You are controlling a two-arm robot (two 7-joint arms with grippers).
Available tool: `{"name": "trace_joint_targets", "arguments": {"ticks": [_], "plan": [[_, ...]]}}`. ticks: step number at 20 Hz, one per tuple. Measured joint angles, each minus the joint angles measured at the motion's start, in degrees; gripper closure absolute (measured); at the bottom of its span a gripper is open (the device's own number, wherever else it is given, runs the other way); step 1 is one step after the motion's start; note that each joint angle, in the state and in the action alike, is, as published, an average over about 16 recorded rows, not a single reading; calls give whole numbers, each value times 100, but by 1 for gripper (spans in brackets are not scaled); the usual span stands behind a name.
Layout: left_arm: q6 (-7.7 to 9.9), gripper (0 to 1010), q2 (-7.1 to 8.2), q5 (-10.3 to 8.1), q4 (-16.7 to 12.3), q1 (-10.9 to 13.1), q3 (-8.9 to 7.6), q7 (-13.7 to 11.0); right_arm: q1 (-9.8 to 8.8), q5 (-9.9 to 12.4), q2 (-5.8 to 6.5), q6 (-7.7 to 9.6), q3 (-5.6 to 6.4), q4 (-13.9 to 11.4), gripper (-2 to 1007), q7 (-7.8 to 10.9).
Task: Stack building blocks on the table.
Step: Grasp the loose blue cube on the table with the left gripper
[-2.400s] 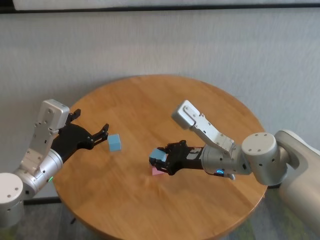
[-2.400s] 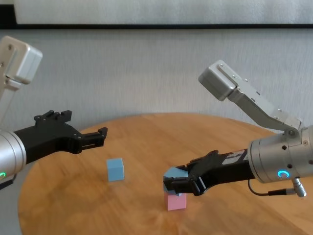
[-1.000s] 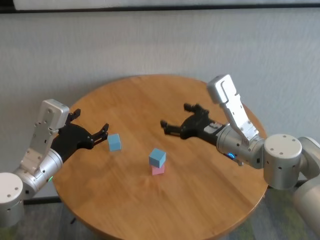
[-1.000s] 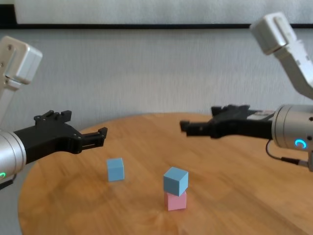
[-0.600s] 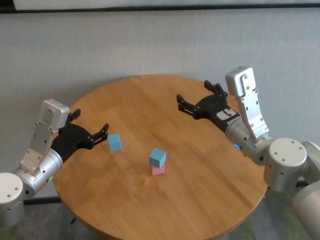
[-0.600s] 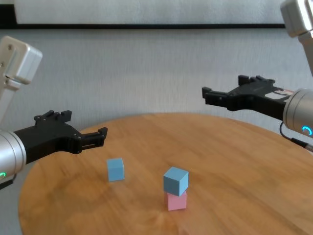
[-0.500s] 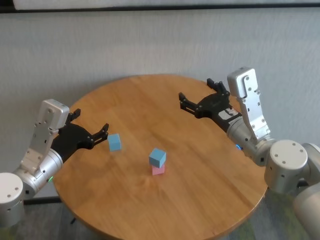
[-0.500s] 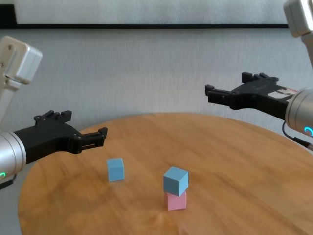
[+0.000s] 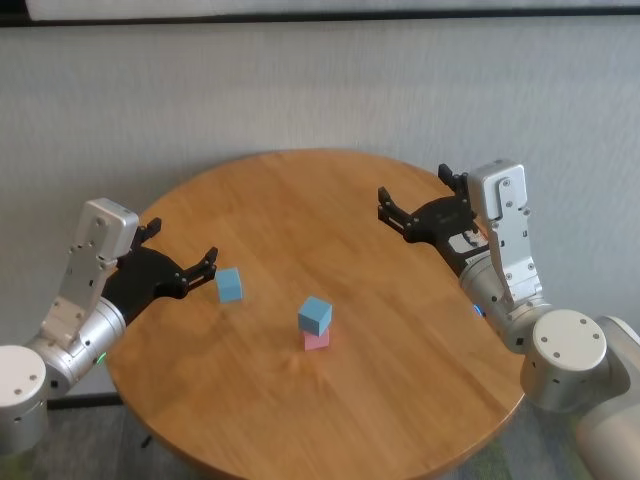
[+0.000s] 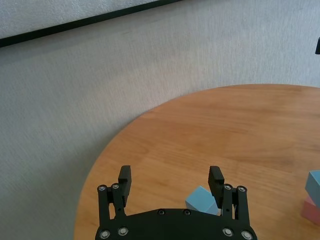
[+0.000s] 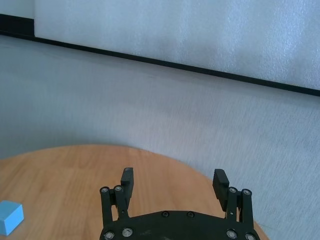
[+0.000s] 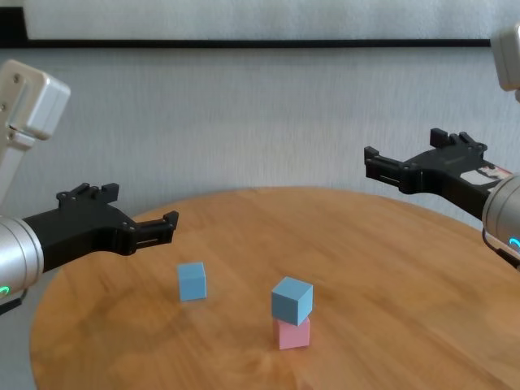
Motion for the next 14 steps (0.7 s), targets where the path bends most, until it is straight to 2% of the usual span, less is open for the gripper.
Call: {"name": "trace_joint_targets", "arguments": {"ticks": [4,14], "plan": [[0,10,0,0,0,0,0,0,-21,-1,-89,-48,77,63,5,-16],[0,10,0,0,0,0,0,0,9,30,-212,-54,187,129,4,115]]}}
